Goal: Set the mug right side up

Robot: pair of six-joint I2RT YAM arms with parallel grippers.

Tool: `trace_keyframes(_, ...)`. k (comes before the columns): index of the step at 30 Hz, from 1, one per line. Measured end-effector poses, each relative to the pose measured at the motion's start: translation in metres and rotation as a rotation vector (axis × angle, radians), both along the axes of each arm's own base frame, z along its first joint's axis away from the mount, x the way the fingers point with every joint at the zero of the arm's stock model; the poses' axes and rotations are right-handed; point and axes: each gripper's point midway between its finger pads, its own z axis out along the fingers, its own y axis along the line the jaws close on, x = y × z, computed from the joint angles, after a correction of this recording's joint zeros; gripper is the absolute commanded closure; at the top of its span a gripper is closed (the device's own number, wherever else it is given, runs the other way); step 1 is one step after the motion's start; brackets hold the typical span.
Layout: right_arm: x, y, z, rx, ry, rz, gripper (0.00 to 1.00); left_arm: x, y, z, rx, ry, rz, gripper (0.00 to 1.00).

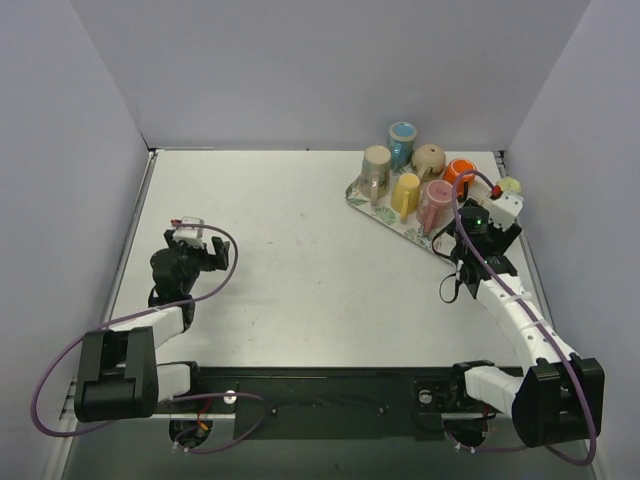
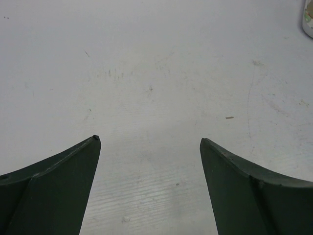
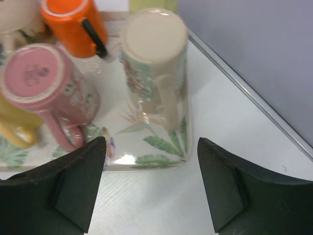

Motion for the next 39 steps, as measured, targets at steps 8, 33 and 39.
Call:
trace_keyframes(8,-0.013,-0.043,-0.05,0.021,0.157,-0.163,0.36,-0.007,-0.001,-0.006,0.024,0.037,-0.014,0.08)
trace_keyframes(33,0.061,-0.057,-0.094,0.129,0.311,-0.023,1.0,-0.006,0.002,-0.015,0.057,0.069,-0.014,0.09)
trace_keyframes(39,0.042,-0.049,-0.089,0.158,0.322,-0.002,1.0,-0.006,-0.019,-0.012,0.146,0.137,-0.209,0.07)
